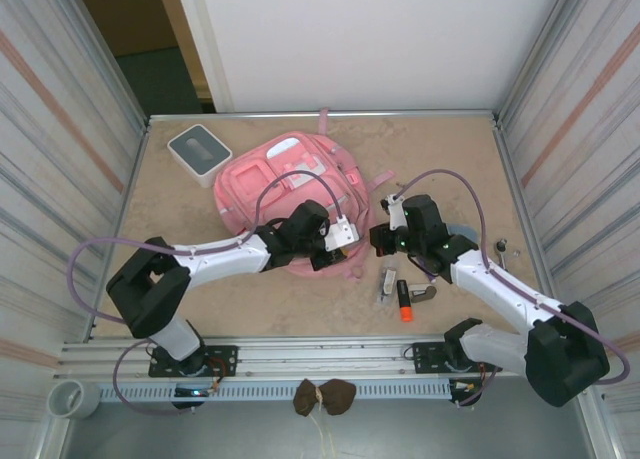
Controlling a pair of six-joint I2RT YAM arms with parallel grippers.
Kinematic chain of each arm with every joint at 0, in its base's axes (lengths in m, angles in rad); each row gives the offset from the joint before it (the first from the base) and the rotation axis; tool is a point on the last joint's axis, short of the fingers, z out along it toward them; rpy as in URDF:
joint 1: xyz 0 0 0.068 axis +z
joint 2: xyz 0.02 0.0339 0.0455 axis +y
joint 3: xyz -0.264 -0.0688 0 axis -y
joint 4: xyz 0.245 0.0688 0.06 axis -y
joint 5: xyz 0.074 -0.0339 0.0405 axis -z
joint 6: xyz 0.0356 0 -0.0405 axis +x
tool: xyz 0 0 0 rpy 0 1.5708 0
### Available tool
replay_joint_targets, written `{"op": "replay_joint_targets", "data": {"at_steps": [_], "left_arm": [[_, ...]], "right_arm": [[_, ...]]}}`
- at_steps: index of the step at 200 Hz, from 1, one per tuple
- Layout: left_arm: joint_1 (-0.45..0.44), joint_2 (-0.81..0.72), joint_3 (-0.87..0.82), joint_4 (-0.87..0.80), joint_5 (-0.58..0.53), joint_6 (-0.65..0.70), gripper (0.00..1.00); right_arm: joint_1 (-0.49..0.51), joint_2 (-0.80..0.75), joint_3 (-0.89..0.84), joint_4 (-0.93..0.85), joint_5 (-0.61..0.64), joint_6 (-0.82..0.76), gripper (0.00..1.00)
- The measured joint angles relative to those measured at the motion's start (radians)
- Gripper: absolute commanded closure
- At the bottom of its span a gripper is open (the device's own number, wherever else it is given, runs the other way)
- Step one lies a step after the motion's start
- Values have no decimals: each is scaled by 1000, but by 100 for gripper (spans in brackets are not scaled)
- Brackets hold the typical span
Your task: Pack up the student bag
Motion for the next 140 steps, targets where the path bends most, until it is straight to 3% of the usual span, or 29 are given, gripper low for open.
{"op": "replay_joint_targets", "data": {"at_steps": [35,62,108,123,140], "left_arm": [[0,21,0,-25,30,-3,59],[0,51,0,-39,33,-8,59],[2,70,8,-47,43,-13,94],[9,70,9,-47,58,-18,100],[18,70,8,-46,80,-27,100]], "right_arm": [[-2,38,-48,73,-15,25,100],[-2,43,-78,110,-16,42,100],[-7,61,-113,173,-30,55,100],[-11,69,-122,193,-43,55,99],[-20,77,-133,220,-63,55,95]]}}
